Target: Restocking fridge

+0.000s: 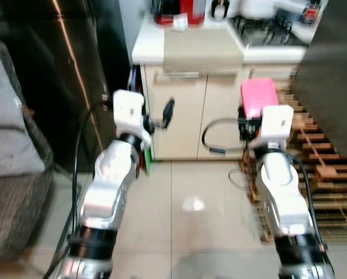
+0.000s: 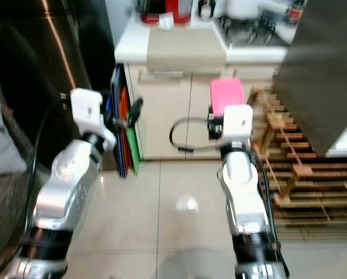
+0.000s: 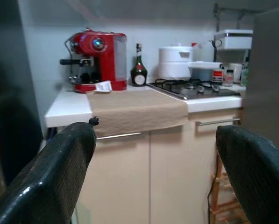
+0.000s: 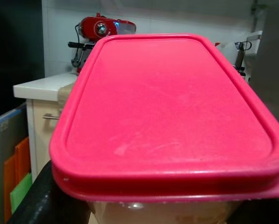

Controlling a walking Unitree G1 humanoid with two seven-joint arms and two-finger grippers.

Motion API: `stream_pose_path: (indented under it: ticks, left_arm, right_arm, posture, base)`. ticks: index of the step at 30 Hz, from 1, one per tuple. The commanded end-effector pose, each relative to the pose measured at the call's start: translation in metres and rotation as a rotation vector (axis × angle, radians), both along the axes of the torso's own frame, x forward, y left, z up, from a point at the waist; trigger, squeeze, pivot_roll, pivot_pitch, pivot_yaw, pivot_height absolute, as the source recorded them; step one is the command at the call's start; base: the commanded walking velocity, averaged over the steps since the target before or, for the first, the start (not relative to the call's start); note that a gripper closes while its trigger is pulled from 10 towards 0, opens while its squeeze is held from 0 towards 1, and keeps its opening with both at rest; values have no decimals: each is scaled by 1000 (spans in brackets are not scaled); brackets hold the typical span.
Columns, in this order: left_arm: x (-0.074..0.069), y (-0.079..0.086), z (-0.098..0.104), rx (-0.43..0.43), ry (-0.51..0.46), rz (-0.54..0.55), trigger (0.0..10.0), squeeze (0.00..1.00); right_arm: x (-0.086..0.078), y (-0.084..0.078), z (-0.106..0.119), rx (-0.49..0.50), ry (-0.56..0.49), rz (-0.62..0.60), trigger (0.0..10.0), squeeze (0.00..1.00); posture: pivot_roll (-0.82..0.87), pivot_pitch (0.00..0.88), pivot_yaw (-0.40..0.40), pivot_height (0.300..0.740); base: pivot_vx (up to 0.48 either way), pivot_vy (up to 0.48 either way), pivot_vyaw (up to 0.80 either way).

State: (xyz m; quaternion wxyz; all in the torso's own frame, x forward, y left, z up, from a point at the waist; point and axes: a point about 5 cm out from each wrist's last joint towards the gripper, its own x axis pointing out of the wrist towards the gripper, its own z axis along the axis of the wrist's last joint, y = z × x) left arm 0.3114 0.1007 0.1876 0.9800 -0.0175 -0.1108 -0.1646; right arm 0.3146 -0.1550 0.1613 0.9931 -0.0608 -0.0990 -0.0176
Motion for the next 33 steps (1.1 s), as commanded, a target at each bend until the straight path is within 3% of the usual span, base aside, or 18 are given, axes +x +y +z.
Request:
stream_pose_path:
  ticks: [1,26,33]
  left_arm:
    - [0,-7,1,-4,-4,-34,10000,0]
    - [1,-17,1,-30,-15,-91,10000,0]
    - [3,-18,2,-26,-22,-95,10000,0]
  right_arm:
    - [2,-7,0,3,0,-30,10000,0]
    - [-2,-15,-5,-23,9,-28,10000,0]
    - [-1,-8,-5,-34,11,1,10000,0]
  posture:
    - [-75,0,64,740]
    - [-108,0,66,740]
    - [-110,0,69,740]
  base:
    - [0,-480,0]
    - [0,-476,0]
    - [0,-469,0]
